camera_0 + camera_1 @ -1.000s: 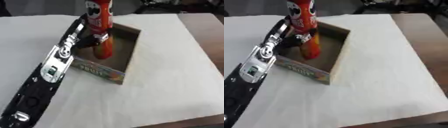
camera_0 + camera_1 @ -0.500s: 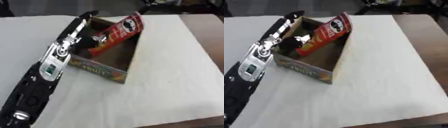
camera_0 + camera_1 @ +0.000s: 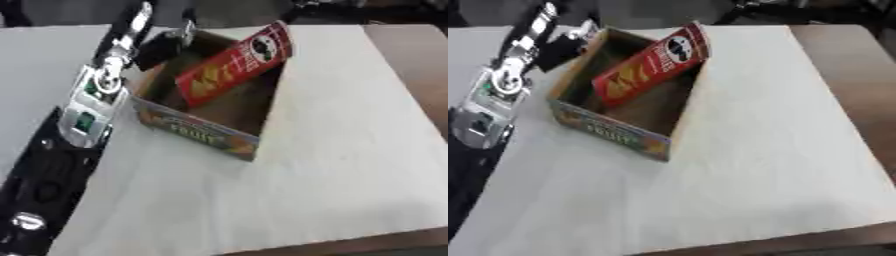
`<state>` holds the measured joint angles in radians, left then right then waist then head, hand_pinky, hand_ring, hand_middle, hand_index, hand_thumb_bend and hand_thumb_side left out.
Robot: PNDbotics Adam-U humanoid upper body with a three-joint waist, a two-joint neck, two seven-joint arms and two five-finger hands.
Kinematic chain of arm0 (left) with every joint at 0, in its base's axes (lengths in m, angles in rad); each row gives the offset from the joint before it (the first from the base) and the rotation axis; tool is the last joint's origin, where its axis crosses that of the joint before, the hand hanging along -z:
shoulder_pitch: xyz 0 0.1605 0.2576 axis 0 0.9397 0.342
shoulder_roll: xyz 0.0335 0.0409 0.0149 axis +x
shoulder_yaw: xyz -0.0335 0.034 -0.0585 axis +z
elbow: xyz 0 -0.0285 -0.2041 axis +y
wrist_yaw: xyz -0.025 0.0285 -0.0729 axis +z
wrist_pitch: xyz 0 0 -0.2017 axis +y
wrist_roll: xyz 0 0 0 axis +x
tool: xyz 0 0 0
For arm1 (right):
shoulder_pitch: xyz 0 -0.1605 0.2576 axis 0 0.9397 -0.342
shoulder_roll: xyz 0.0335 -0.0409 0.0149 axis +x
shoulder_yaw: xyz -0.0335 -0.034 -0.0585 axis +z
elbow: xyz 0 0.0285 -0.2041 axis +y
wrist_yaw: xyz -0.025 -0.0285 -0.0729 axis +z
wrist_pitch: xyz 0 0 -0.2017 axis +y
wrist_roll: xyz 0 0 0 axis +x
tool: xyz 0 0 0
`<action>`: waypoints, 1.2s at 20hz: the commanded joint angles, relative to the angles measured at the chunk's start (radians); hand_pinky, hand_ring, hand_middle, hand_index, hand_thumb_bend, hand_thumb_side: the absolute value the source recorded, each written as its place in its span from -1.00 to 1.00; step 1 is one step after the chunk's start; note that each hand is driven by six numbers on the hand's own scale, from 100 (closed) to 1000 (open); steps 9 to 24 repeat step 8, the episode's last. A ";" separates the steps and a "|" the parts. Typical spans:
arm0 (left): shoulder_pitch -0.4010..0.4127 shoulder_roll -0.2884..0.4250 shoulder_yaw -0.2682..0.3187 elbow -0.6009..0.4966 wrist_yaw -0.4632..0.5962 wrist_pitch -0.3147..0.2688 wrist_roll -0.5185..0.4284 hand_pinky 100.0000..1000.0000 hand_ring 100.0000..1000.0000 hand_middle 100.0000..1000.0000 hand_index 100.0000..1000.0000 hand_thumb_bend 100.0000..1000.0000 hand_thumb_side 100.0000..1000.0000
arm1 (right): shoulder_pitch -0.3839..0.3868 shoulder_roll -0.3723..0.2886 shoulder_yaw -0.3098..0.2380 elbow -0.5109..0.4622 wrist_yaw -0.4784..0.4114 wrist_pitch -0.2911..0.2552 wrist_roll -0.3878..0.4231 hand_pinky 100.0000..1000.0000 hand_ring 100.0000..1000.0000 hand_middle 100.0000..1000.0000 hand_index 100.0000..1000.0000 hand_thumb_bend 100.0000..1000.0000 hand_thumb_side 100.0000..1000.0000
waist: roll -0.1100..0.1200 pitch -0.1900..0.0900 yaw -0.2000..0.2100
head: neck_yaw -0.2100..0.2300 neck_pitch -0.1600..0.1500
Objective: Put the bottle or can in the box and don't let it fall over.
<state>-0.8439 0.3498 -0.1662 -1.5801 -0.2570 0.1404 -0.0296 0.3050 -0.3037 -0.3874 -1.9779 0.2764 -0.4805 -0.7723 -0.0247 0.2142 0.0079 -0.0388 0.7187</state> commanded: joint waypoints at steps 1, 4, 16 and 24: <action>0.047 0.129 0.055 -0.183 0.123 0.026 0.074 1.00 1.00 0.79 0.81 -1.00 0.21 | 0.015 -0.033 -0.005 -0.022 -0.003 -0.141 -0.135 0.50 0.11 0.42 0.58 -1.00 -0.20 | 0.000 -0.028 0.013 | 0.010 0.023; 0.142 0.207 0.106 -0.314 0.175 0.046 0.155 1.00 1.00 0.79 0.82 -1.00 0.17 | 0.033 -0.037 0.011 -0.022 0.012 -0.153 -0.135 0.57 0.17 0.45 0.62 -1.00 -0.15 | -0.003 -0.045 0.044 | 0.023 0.026; 0.271 0.266 0.163 -0.411 0.225 0.011 0.241 1.00 1.00 0.73 0.78 -1.00 0.16 | 0.043 -0.035 0.056 -0.022 0.062 -0.148 -0.135 0.58 0.22 0.50 0.66 -1.00 -0.11 | -0.011 -0.054 0.068 | 0.054 0.021; 0.271 0.266 0.163 -0.411 0.225 0.011 0.241 1.00 1.00 0.73 0.78 -1.00 0.16 | 0.043 -0.035 0.056 -0.022 0.062 -0.148 -0.135 0.58 0.22 0.50 0.66 -1.00 -0.11 | -0.011 -0.054 0.068 | 0.054 0.021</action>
